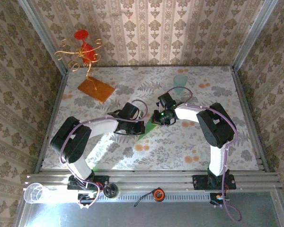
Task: Fold a paper plane with a square sheet of paper (pick it up from the middle)
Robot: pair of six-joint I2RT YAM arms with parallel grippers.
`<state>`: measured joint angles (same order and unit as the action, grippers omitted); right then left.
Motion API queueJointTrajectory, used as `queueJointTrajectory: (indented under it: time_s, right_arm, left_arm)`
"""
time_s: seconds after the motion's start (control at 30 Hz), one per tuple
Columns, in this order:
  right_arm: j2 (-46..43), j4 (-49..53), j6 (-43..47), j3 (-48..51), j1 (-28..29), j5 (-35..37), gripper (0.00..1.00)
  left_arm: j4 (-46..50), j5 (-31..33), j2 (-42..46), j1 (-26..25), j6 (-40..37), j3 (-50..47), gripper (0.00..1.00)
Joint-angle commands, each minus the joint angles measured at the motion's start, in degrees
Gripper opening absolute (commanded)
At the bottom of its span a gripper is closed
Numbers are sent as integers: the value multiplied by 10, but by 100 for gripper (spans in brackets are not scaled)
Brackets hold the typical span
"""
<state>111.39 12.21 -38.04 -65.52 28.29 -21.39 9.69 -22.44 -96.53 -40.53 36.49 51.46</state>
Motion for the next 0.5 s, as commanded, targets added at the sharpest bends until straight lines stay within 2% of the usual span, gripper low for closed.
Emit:
queueJointTrajectory:
  time_s: [0.0, 0.2, 0.47]
  right_arm:
    - [18, 4, 7, 12, -3, 5, 7]
    - [17, -12, 4, 18, -5, -8, 7]
    - [-16, -43, 7, 18, -8, -44, 8]
  left_arm:
    - [-31, -5, -25, 0, 24, 30, 5]
    - [-45, -4, -73, 2, 36, 56, 1]
    - [-16, 34, -90, 2, 32, 45, 0]
